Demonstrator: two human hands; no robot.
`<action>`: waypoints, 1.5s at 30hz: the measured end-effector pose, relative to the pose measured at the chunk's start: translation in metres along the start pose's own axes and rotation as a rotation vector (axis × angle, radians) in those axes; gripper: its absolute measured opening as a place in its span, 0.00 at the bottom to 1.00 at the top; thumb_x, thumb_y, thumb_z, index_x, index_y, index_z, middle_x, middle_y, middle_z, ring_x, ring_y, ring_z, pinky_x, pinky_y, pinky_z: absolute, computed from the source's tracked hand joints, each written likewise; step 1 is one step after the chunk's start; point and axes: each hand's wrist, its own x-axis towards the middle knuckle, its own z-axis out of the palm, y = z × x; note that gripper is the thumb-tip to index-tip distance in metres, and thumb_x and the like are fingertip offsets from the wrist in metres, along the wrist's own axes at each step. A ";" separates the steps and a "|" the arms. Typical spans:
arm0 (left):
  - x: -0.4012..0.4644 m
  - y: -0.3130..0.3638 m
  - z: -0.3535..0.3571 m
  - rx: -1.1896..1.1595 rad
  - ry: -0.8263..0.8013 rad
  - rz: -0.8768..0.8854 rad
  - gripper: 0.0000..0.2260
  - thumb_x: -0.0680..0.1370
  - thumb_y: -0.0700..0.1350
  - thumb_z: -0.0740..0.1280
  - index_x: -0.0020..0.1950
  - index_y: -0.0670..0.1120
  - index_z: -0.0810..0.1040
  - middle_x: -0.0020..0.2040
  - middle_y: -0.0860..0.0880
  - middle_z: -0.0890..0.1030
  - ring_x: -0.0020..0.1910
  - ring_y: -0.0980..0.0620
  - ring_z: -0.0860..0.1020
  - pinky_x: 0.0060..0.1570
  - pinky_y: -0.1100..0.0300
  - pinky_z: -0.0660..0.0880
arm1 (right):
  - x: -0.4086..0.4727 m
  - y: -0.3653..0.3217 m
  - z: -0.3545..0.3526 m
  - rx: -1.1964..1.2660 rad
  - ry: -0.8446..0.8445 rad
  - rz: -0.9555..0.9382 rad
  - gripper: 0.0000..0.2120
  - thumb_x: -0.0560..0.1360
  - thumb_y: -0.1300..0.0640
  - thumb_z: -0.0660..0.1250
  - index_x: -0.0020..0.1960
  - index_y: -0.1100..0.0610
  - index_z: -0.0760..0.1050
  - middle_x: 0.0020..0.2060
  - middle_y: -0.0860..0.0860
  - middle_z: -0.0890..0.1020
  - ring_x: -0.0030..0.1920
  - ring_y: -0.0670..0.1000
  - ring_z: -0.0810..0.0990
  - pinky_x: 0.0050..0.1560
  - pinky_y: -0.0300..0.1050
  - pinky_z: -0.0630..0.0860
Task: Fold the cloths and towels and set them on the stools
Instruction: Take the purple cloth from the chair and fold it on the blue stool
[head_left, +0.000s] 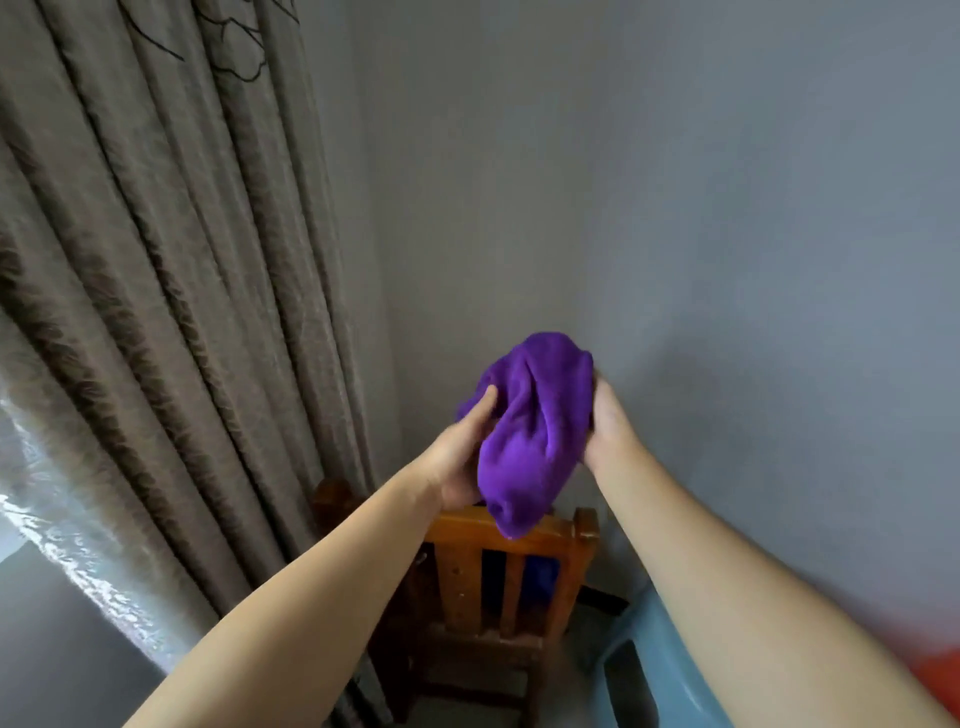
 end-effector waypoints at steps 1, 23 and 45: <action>0.007 -0.007 -0.002 0.009 -0.009 -0.052 0.29 0.76 0.67 0.53 0.55 0.45 0.79 0.53 0.44 0.82 0.53 0.46 0.80 0.56 0.50 0.74 | -0.004 -0.014 -0.004 0.003 0.010 -0.035 0.18 0.80 0.47 0.55 0.46 0.59 0.76 0.33 0.56 0.84 0.43 0.56 0.79 0.49 0.49 0.75; 0.193 -0.063 0.284 0.113 -0.273 0.123 0.09 0.81 0.40 0.57 0.48 0.44 0.76 0.40 0.48 0.83 0.39 0.53 0.82 0.45 0.60 0.80 | -0.040 -0.207 -0.267 -0.191 -0.085 -0.008 0.25 0.77 0.41 0.56 0.55 0.57 0.82 0.55 0.56 0.83 0.54 0.54 0.83 0.58 0.51 0.78; 0.278 -0.060 0.377 0.449 -0.367 0.102 0.07 0.79 0.42 0.62 0.50 0.45 0.80 0.42 0.51 0.85 0.41 0.55 0.82 0.45 0.64 0.79 | -0.033 -0.310 -0.373 -0.213 -0.063 0.040 0.19 0.55 0.53 0.81 0.43 0.60 0.84 0.40 0.55 0.84 0.39 0.51 0.83 0.46 0.44 0.81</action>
